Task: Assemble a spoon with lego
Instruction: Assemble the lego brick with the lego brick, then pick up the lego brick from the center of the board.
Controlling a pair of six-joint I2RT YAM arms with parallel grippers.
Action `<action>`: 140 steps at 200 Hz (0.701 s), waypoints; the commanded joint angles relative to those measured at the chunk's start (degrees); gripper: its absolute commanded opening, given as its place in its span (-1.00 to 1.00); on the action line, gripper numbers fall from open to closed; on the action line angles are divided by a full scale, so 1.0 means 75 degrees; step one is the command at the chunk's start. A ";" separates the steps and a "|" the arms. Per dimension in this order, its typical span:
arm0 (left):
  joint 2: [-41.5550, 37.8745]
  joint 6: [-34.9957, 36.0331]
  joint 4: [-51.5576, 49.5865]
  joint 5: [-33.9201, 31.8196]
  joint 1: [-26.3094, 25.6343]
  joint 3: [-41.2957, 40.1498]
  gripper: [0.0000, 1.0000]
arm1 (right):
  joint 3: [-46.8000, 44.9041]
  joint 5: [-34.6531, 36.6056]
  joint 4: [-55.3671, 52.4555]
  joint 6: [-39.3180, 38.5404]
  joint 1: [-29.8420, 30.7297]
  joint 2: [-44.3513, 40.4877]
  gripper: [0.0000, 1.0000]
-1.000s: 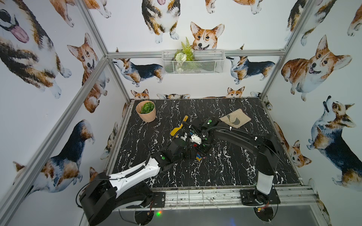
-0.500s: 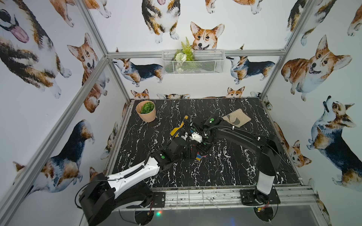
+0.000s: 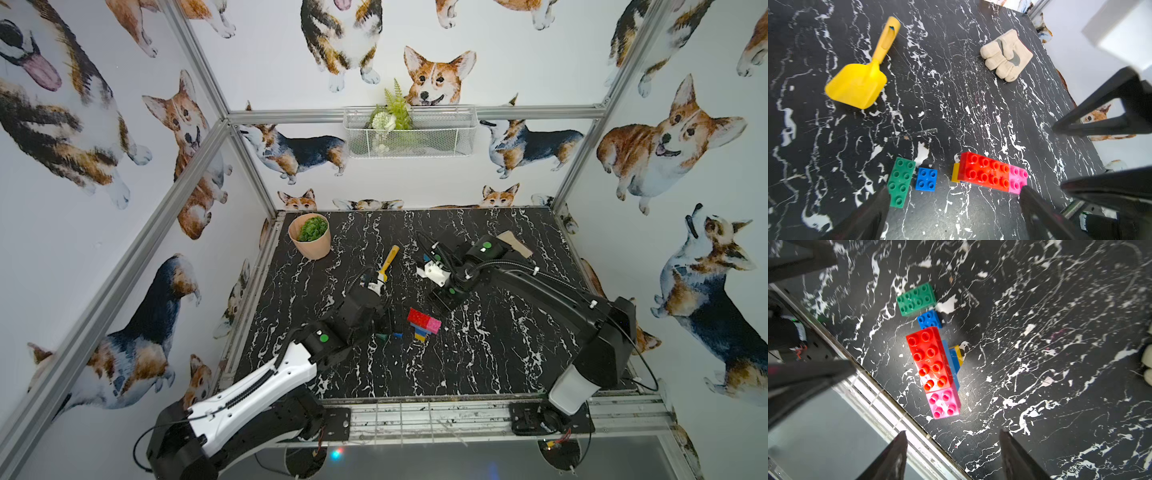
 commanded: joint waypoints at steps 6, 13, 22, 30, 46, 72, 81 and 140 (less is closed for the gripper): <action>-0.0336 0.0223 -0.1522 -0.0192 0.0561 0.0232 1.00 | -0.0285 -0.0162 0.0596 0.0358 -0.0201 -0.0600 0.55; -0.0328 0.0343 -0.1669 0.0053 0.0828 0.0245 1.00 | -0.0395 -0.0143 0.0666 0.0412 -0.0291 -0.0751 0.58; -0.0185 0.0485 -0.1902 0.0423 0.1213 0.0269 1.00 | -0.0567 -0.0163 0.0761 0.0463 -0.0418 -0.0962 0.61; -0.0023 0.0588 -0.2047 0.0682 0.1501 0.0294 1.00 | -0.0728 -0.0243 0.0863 0.0508 -0.0546 -0.1127 0.64; 0.0357 0.0742 -0.2137 0.0991 0.1753 0.0289 1.00 | -0.1111 -0.0469 0.1151 0.0610 -0.0834 -0.1478 0.70; 0.1104 0.0802 -0.2078 0.1076 0.1744 0.0294 1.00 | -0.1619 -0.0607 0.1499 0.0592 -0.1153 -0.1901 0.76; 0.1313 0.0831 -0.2015 0.1151 0.1745 0.0294 1.00 | -0.1746 -0.0646 0.1554 0.0550 -0.1230 -0.1995 0.78; 0.2767 0.1289 -0.1775 0.1404 0.1692 0.0596 0.87 | -0.2245 -0.1009 0.1815 0.0375 -0.1650 -0.2479 0.78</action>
